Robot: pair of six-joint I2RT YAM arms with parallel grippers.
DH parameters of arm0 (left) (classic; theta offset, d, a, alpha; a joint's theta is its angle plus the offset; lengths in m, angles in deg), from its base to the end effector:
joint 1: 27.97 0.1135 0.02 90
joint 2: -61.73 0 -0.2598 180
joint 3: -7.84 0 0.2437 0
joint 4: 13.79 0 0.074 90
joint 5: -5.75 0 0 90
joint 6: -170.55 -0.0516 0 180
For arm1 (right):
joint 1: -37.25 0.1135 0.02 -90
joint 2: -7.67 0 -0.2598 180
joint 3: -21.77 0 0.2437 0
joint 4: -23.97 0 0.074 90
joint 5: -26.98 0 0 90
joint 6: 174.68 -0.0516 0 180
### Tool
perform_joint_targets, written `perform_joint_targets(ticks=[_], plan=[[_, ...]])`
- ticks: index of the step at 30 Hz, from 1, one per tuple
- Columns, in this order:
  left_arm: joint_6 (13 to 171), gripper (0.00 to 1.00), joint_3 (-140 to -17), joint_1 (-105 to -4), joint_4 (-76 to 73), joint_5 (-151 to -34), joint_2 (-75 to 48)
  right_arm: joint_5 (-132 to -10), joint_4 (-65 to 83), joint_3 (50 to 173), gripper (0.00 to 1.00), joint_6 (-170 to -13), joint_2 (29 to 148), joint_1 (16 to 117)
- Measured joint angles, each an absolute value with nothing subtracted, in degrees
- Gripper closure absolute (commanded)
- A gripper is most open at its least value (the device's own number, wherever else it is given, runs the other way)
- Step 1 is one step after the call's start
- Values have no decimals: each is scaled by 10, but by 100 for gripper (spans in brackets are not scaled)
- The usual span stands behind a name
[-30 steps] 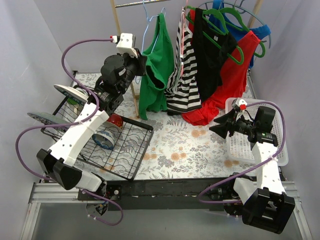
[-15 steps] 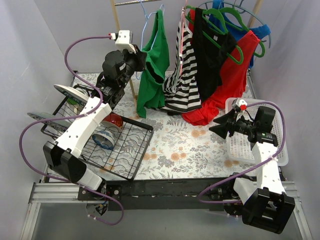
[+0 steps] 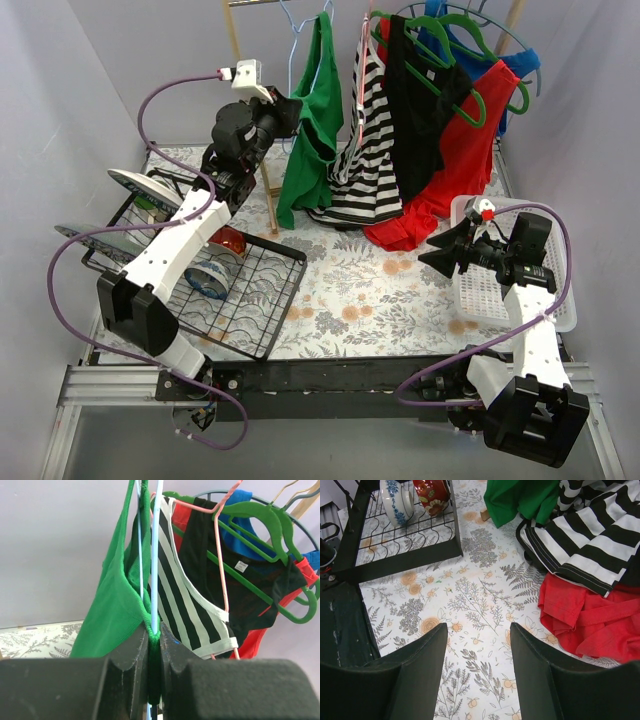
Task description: Place the tank top on the hanger
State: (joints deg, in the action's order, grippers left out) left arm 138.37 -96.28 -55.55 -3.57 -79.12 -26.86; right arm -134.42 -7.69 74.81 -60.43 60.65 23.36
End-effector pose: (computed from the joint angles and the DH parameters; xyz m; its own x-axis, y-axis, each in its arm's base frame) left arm 0.3330 -0.1687 0.4501 -0.2798 -0.8049 -0.5233 0.2730 0.4559 -0.8472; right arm 0.1907 0.0032 0.2738 -0.1734 -0.0921 -0.9805 -0.8536 0.5107 0.1030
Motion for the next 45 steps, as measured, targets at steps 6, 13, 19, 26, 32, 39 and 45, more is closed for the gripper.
perform_joint_targets(ticks=[6, 13, 19, 26, 32, 39, 45], plan=[[1387, 100, -956, -555, -59, -791, -289, -1349, -77, 748, 39, -603, 606, 233], [1385, 100, -930, -553, -79, -781, -290, -1353, -79, 748, 39, -602, 606, 233], [1383, 94, -930, -552, -86, -788, -291, -1353, -82, 748, 39, -596, 606, 231], [1364, 25, -925, -551, -65, -820, -277, -1356, -85, 748, 39, -589, 606, 231], [1349, 2, -920, -551, -23, -837, -208, -1354, -102, 748, 39, -572, 602, 225], [1329, 2, -924, -551, 40, -869, -112, -1290, -152, 778, 37, -551, 567, 212], [1316, 2, -899, -551, 108, -894, -44, -1114, -194, 904, 16, -592, 555, 211]])
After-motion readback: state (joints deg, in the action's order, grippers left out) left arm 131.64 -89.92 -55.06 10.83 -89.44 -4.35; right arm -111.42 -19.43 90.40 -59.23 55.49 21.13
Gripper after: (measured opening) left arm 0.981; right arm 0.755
